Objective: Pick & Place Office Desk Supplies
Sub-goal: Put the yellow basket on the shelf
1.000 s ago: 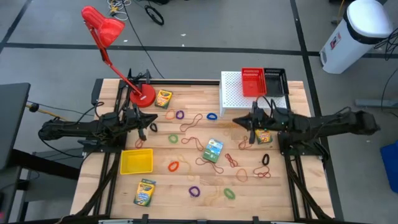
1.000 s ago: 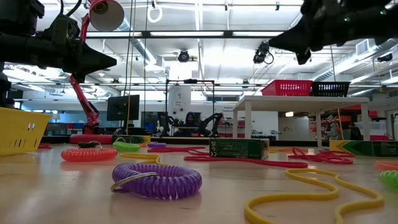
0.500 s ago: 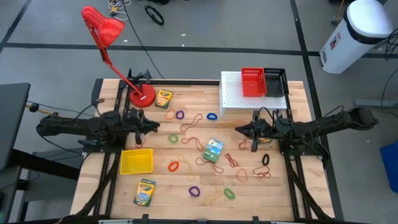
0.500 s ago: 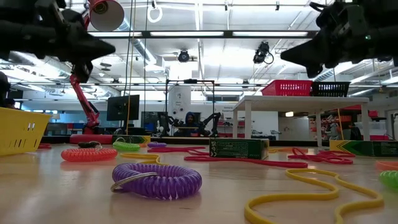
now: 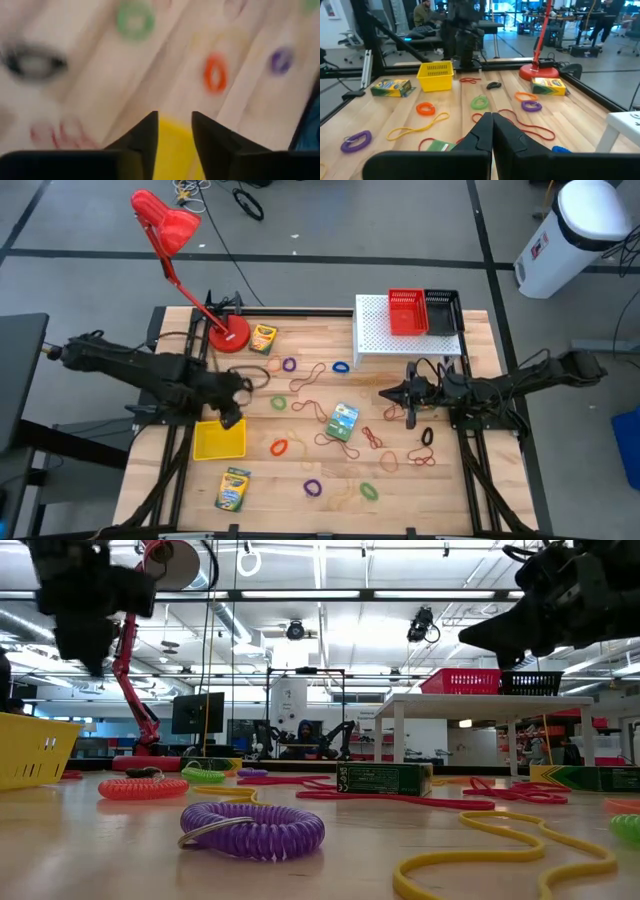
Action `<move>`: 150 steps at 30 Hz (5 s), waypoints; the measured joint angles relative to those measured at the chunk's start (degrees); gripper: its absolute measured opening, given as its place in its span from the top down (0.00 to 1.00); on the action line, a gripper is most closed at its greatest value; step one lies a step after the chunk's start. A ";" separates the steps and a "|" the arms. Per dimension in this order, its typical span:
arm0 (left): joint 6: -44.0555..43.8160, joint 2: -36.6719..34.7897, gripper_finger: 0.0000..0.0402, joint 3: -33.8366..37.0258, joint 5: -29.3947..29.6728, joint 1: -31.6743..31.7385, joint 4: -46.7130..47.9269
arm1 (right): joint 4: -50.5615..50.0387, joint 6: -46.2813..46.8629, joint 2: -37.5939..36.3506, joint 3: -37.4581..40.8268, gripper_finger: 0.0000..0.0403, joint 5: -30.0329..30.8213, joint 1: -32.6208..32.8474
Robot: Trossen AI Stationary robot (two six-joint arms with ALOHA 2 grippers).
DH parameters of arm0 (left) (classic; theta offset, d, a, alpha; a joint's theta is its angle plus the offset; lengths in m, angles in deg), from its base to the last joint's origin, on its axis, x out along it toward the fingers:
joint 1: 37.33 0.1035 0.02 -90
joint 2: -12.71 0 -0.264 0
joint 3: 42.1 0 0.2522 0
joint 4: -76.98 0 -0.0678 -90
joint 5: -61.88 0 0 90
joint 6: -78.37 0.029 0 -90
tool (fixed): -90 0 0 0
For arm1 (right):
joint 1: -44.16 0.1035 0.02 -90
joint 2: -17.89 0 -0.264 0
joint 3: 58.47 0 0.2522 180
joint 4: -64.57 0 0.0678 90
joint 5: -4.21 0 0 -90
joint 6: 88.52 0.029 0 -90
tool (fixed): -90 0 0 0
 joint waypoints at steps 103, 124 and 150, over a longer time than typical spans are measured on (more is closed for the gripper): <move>40.28 28.91 0.98 36.02 12.53 13.33 -133.55 | -42.29 18.09 28.43 -37.44 0.98 11.30 6.78; 54.90 29.02 0.98 30.50 12.45 13.39 -127.57 | -83.57 1.49 71.04 -89.24 0.75 4.14 2.63; 53.42 29.02 0.98 30.54 9.39 13.31 -123.02 | -91.20 -7.02 77.42 -94.25 0.67 9.18 1.06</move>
